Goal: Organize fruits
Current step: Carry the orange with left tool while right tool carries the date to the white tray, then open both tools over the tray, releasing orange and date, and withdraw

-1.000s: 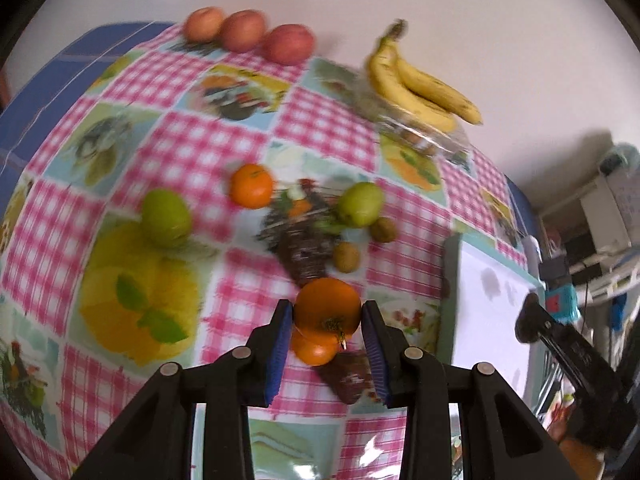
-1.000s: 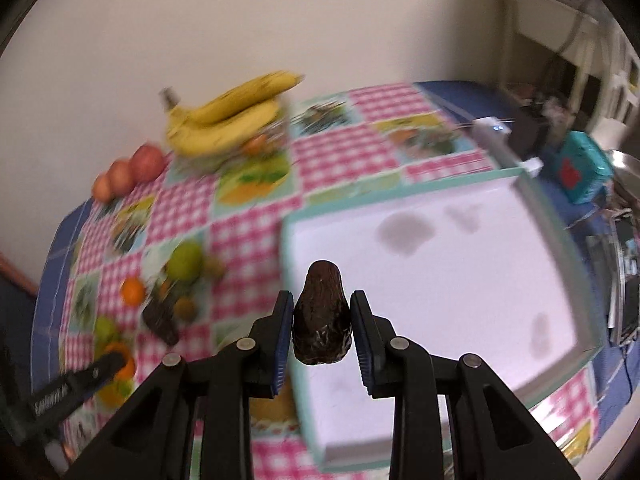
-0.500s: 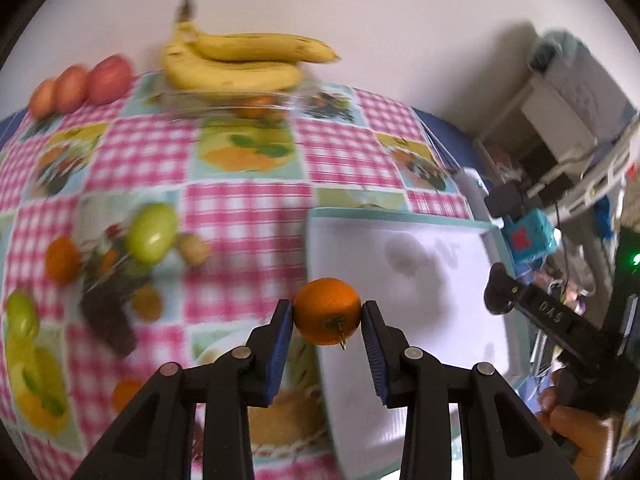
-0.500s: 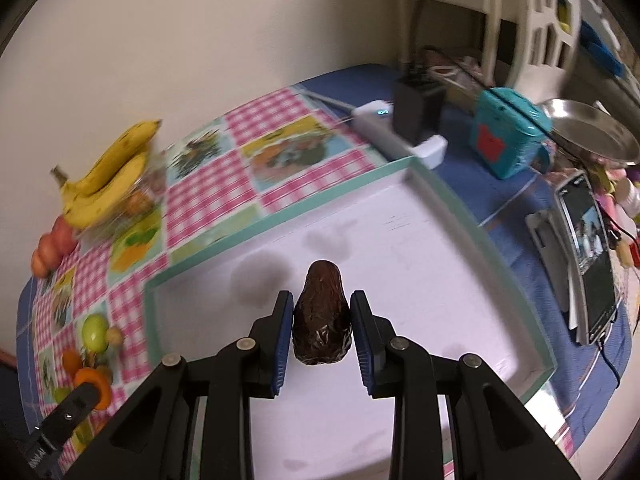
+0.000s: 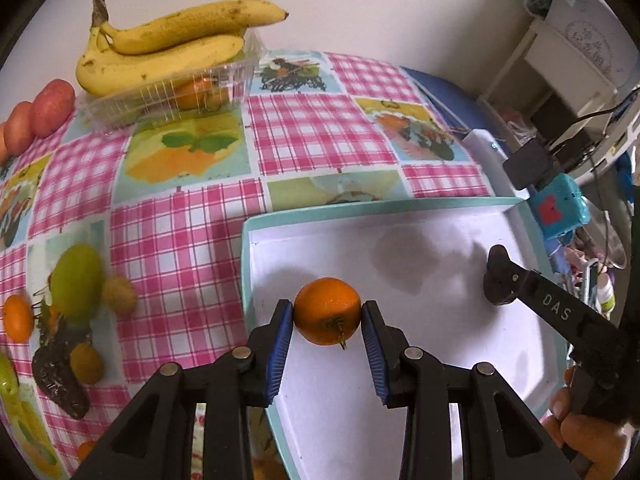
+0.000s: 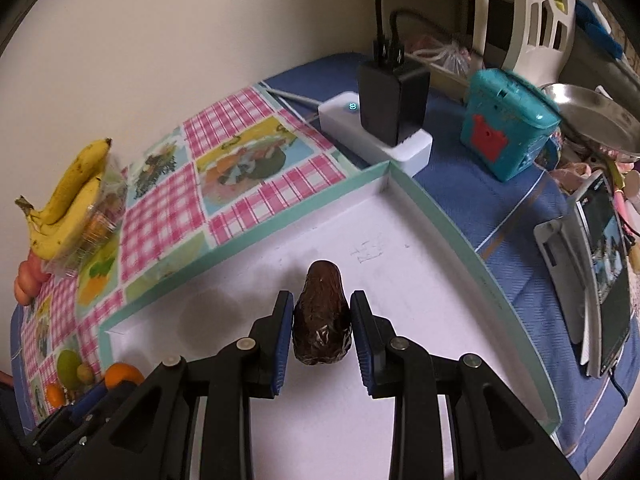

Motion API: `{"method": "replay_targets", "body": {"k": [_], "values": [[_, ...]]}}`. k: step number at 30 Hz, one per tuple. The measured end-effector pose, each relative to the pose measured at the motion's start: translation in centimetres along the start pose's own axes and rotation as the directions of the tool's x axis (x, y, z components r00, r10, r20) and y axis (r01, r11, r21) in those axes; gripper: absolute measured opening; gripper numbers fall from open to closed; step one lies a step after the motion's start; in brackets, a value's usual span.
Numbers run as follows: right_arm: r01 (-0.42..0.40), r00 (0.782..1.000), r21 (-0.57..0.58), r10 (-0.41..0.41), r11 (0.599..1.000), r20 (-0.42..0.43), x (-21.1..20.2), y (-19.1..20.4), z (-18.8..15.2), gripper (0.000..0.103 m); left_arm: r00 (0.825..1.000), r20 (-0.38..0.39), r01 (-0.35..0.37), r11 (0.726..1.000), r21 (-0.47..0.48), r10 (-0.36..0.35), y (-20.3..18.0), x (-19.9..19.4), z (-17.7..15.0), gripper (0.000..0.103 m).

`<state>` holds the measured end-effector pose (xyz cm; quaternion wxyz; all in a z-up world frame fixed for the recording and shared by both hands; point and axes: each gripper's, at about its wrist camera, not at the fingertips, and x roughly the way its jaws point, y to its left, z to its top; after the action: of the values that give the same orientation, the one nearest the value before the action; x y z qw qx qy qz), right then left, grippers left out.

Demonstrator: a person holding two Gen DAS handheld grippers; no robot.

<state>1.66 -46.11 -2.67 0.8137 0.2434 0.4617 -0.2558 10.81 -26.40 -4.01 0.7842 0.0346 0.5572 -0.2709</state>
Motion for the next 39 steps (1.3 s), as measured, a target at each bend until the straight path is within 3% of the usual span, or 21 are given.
{"method": "replay_targets", "body": {"k": [11, 14, 17, 20, 24, 25, 27, 29, 33, 35, 38, 39], "values": [[0.008, 1.000, -0.015, -0.009, 1.000, -0.022, 1.2, 0.0, 0.0, 0.031, 1.000, -0.011, 0.018, 0.999, -0.036, -0.019, 0.5, 0.0, 0.3, 0.042], [0.001, 1.000, -0.009, -0.001, 1.000, -0.023, 1.0, -0.1, 0.0, 0.034, 1.000, -0.002, 0.015, 0.999, -0.029, -0.016, 0.4, -0.9, 0.0, 0.059], [0.010, 1.000, -0.015, -0.010, 1.000, -0.019, 0.4, -0.1, 0.0, 0.050, 1.000, 0.016, 0.019, 0.999, -0.029, -0.019, 0.4, -2.6, -0.5, 0.059], [0.003, 1.000, -0.019, -0.003, 1.000, -0.011, -0.7, 0.1, -0.2, 0.050, 0.999, 0.037, -0.006, 0.999, -0.050, 0.008, 1.2, -4.3, -1.0, 0.063], [0.008, 1.000, -0.030, -0.007, 1.000, 0.012, -2.8, 0.5, -0.4, 0.050, 0.993, 0.060, -0.096, 0.990, -0.101, 0.102, 3.7, -6.3, -2.1, 0.086], [0.006, 1.000, -0.032, -0.005, 0.999, 0.017, -3.3, 0.7, -0.6, 0.052, 0.988, 0.067, -0.130, 0.985, -0.110, 0.137, 4.5, -6.8, -2.5, 0.090], [0.005, 1.000, -0.035, -0.004, 0.999, 0.021, -4.2, 1.0, -1.2, 0.065, 0.977, 0.075, -0.191, 0.974, -0.124, 0.201, 6.0, -7.7, -3.3, 0.100], [0.010, 1.000, -0.039, -0.009, 0.999, 0.028, -4.7, 1.6, -1.8, 0.081, 0.960, 0.091, -0.249, 0.957, -0.149, 0.264, 7.9, -8.9, -4.2, 0.103], [0.030, 0.999, -0.094, -0.028, 0.995, 0.022, -5.0, 3.2, -3.7, 0.083, 0.911, 0.117, -0.363, 0.905, -0.224, 0.394, 11.5, -10.9, -6.1, 0.103], [0.038, 0.999, -0.134, -0.035, 0.990, 0.027, -5.2, 4.3, -4.9, 0.098, 0.892, 0.116, -0.399, 0.880, -0.257, 0.438, 13.3, -11.8, -7.2, 0.103], [0.032, 0.998, -0.180, -0.022, 0.983, 0.058, -5.9, 5.8, -6.5, 0.098, 0.865, 0.123, -0.437, 0.850, -0.294, 0.487, 15.5, -13.0, -8.3, 0.103], [0.023, 0.998, -0.190, -0.010, 0.981, 0.070, -6.3, 6.4, -7.0, 0.098, 0.849, 0.130, -0.457, 0.834, -0.309, 0.513, 16.3, -13.6, -8.8, 0.103]]}}
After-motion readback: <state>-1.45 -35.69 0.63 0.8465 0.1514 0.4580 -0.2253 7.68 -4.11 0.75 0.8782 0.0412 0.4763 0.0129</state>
